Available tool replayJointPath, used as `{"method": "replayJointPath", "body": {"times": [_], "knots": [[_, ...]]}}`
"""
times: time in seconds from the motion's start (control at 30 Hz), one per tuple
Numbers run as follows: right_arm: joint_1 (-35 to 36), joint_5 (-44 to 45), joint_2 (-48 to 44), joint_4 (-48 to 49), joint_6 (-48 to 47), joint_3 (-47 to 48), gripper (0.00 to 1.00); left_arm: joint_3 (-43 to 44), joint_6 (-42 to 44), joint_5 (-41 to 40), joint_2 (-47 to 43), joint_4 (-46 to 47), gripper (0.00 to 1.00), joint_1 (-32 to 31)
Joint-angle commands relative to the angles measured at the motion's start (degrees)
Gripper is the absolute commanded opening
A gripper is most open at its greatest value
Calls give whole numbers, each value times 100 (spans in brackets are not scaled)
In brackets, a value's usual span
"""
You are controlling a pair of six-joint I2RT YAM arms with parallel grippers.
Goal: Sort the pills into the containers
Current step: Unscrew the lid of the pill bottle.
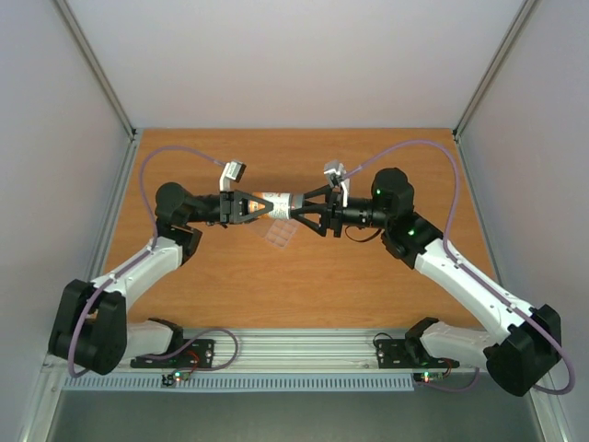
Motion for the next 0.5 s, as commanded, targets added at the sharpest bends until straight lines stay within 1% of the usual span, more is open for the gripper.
{"method": "replayJointPath", "body": {"times": [0.0, 0.07, 0.17, 0.27, 0.3, 0.33, 0.37, 0.43, 0.47], "knots": [[163, 24, -642, 10, -943, -174, 19, 217, -1021, -773, 234, 576, 13, 449], [255, 192, -695, 8, -1025, -259, 19, 277, -990, -749, 232, 491, 13, 444], [313, 370, -699, 42, -1081, -323, 19, 346, -749, -703, 177, 79, 13, 432], [371, 637, -729, -49, -1246, -282, 21, 310, -618, -691, 105, -43, 13, 432], [384, 733, -734, -104, -1311, -253, 22, 286, -615, -691, 87, -50, 13, 431], [398, 875, -729, -168, -1393, -219, 28, 270, -619, -697, 70, -50, 13, 432], [419, 1021, -695, -263, -1501, -178, 31, 247, -629, -704, 60, -47, 13, 425], [446, 1229, -630, -449, -1636, -79, 35, 225, -636, -735, 28, -94, 12, 418], [438, 1233, -602, -512, -1640, -30, 42, 214, -619, -761, 0, -136, 12, 412]]}}
